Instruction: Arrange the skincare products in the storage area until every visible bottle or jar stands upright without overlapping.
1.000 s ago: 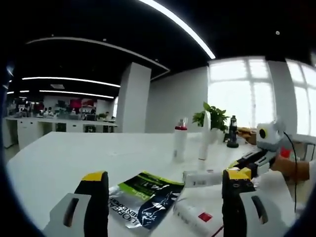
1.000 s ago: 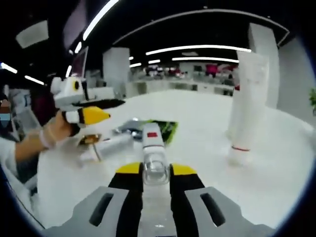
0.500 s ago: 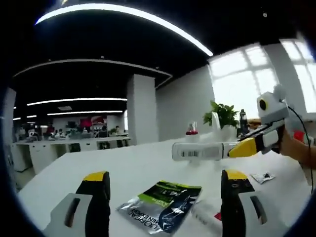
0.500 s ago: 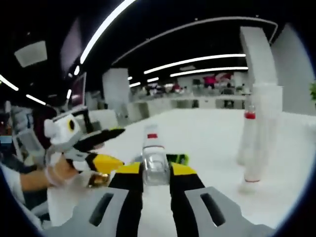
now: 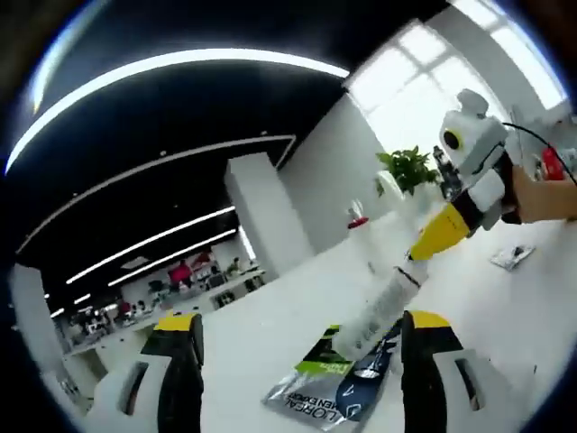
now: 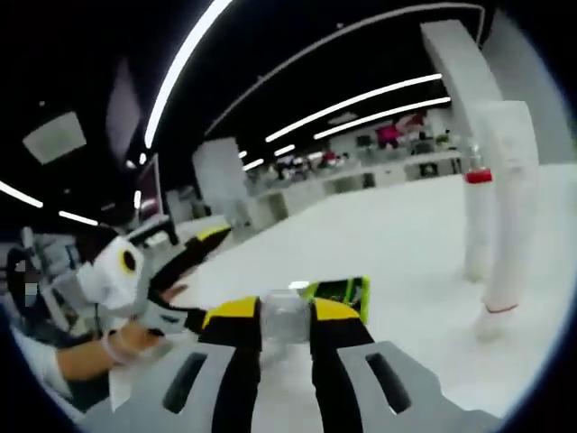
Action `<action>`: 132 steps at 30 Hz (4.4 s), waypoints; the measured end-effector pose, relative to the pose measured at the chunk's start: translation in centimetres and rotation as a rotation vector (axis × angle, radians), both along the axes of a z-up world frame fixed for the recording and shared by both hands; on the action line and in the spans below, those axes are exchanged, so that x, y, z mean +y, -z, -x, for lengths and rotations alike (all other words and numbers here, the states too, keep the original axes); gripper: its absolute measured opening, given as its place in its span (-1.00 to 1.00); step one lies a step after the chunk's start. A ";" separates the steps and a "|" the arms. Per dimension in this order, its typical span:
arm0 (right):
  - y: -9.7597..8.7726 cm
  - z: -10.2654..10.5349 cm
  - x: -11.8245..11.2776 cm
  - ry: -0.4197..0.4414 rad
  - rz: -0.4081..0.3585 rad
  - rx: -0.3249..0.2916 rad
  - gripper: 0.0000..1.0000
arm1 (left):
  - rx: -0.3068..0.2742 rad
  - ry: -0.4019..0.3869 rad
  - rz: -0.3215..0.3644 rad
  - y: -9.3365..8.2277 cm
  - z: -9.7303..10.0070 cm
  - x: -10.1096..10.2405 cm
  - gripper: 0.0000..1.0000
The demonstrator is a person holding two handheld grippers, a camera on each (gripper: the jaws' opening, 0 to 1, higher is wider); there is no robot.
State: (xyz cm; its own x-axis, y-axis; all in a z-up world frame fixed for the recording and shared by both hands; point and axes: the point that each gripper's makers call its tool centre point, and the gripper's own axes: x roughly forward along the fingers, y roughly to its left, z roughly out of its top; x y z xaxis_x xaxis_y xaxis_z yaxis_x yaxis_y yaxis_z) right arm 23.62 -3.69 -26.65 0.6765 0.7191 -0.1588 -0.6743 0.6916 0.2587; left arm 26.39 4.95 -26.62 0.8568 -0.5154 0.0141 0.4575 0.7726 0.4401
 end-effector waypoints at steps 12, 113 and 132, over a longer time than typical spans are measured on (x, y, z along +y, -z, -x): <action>-3.3 1.1 1.3 0.005 0.003 -0.237 -0.66 | -0.046 0.076 -0.106 0.7 1.9 -2.4 0.83; 0.5 -15.1 -7.2 0.654 0.257 -0.197 -0.62 | 0.419 0.222 0.411 1.9 2.8 -3.4 0.96; 1.7 -18.6 -7.1 0.609 0.285 -0.114 -0.62 | 0.418 0.211 0.411 2.1 2.5 -3.4 0.96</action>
